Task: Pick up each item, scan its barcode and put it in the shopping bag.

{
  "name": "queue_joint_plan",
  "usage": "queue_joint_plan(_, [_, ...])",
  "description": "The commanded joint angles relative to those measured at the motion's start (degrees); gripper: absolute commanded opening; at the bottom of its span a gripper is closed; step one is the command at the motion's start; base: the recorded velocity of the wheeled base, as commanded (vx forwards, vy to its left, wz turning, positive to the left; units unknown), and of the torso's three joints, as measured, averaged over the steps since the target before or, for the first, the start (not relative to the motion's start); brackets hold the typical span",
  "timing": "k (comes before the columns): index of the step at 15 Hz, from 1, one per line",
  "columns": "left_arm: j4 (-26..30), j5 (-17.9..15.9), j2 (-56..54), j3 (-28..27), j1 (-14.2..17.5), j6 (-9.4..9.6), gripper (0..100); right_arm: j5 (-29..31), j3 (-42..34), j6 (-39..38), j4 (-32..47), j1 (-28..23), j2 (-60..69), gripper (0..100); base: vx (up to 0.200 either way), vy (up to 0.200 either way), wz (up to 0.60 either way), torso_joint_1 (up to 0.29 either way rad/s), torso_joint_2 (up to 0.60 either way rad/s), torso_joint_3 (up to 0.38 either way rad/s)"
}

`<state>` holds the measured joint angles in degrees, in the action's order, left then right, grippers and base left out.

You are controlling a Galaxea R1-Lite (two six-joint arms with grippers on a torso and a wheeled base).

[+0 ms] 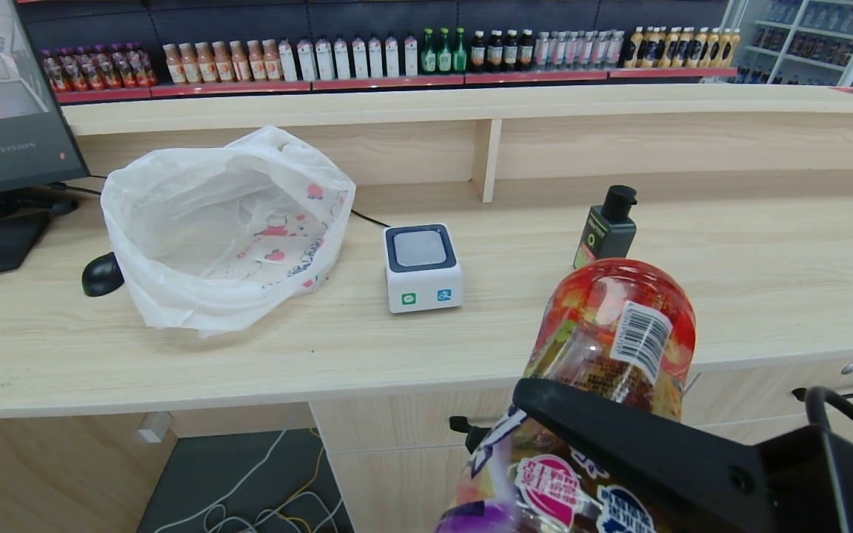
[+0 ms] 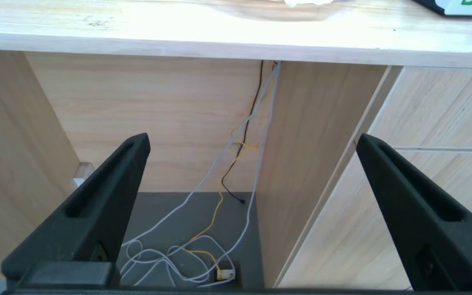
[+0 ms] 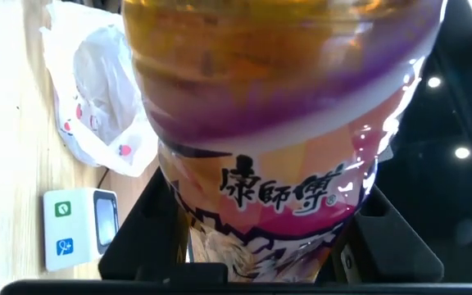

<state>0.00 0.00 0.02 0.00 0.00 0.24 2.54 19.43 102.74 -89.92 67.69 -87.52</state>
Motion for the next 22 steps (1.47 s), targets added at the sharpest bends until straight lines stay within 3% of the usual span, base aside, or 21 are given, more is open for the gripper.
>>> queue_joint_plan(1, [0.0,0.0,-0.02,0.0,0.0,0.02,100,0.01,-0.18,-1.14,-0.08,-0.19,-0.46,0,0.0,0.0,0.0,0.0,0.0,0.0])
queue_joint_plan(6, [0.0,0.0,-0.02,0.0,0.0,0.02,100,1.86,-2.03,-16.17,-0.08,-3.09,-1.17,0,0.0,0.0,0.0,0.0,0.0,0.0])
queue_joint_plan(11, [0.0,0.0,-0.02,0.0,0.0,0.02,100,3.62,-3.44,-43.77,-0.08,-4.06,-1.17,0,0.0,0.0,0.0,0.0,0.0,0.0])
queue_joint_plan(12, [0.0,0.0,-0.02,0.0,0.0,0.02,100,5.37,-2.82,-46.4,-0.08,-4.5,-1.17,0,0.0,0.0,0.0,0.0,0.0,0.0])
queue_joint_plan(17, [0.0,0.0,-0.02,0.0,0.0,0.02,100,21.55,3.86,-73.74,-0.08,-5.2,-1.69,0,0.0,0.0,0.0,0.0,0.0,0.0])
queue_joint_plan(22, [0.0,0.0,-0.02,0.0,0.0,0.02,100,21.81,4.47,-93.51,-0.08,-19.79,-2.75,0,0.0,0.0,0.0,0.0,0.0,0.0])
